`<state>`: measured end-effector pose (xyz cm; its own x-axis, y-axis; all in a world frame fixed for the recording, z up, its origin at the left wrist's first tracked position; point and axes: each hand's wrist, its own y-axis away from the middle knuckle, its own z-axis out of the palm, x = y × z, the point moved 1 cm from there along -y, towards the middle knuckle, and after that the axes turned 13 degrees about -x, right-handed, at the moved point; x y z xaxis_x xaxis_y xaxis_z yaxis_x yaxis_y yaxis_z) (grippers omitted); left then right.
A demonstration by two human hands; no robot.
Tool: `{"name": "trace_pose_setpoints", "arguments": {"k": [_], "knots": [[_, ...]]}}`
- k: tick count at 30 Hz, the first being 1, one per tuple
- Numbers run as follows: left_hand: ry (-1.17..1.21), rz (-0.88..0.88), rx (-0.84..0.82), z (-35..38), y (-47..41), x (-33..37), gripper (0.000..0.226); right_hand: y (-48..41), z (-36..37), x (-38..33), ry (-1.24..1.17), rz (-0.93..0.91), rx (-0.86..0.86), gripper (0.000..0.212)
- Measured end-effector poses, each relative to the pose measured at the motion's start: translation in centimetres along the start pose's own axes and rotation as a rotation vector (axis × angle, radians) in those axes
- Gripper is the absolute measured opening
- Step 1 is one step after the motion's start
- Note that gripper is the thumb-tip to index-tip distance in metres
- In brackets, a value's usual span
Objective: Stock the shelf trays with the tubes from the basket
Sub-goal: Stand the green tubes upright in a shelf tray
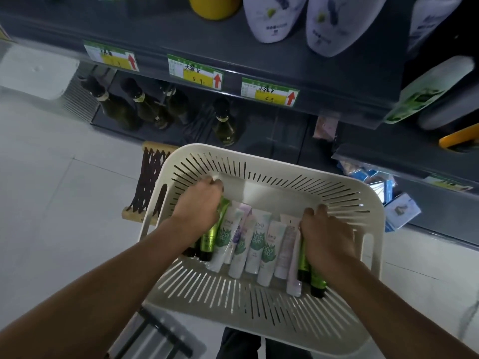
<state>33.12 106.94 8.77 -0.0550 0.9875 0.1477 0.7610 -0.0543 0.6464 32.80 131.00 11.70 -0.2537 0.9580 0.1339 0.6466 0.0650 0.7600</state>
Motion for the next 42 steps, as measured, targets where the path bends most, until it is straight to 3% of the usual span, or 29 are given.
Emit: {"name": "trace_pose_setpoints", "arguments": {"k": [5,10,13,17,20,27,31,37,42], "knots": [[0.165,-0.025,0.070,-1.5,1.9,0.9,0.027,2.7,-0.6,0.8,-0.292,-0.038,0.095,0.005],[0.226,-0.006,0.149,-4.3,5.7,2.8,0.018,5.9,-2.7,2.0,-0.451,-0.163,0.183,0.019],[0.202,0.069,0.200,-7.8,8.6,5.0,0.017,8.9,-6.3,2.8,-0.395,-0.224,0.235,0.012],[0.081,0.178,0.306,-14.3,12.4,8.8,0.023,13.7,-12.7,5.0,-0.322,-0.287,0.446,0.009],[0.090,0.268,0.373,-19.5,14.5,11.8,0.028,17.1,-17.2,7.1,-0.313,-0.286,0.549,0.021],[-0.071,0.437,0.565,-30.3,20.4,19.4,0.020,26.9,-25.4,13.6,-0.268,-0.186,0.741,0.013],[-0.074,0.542,0.590,-35.6,23.7,24.4,0.017,32.6,-27.9,18.5,-0.342,-0.158,0.808,0.022],[-0.141,0.684,0.673,-41.9,27.8,33.6,0.008,39.8,-29.4,27.6,-0.387,-0.125,0.923,0.019],[-0.208,0.744,0.713,-44.5,29.3,43.2,0.012,43.0,-29.1,36.7,-0.313,-0.069,0.998,0.022]]}}
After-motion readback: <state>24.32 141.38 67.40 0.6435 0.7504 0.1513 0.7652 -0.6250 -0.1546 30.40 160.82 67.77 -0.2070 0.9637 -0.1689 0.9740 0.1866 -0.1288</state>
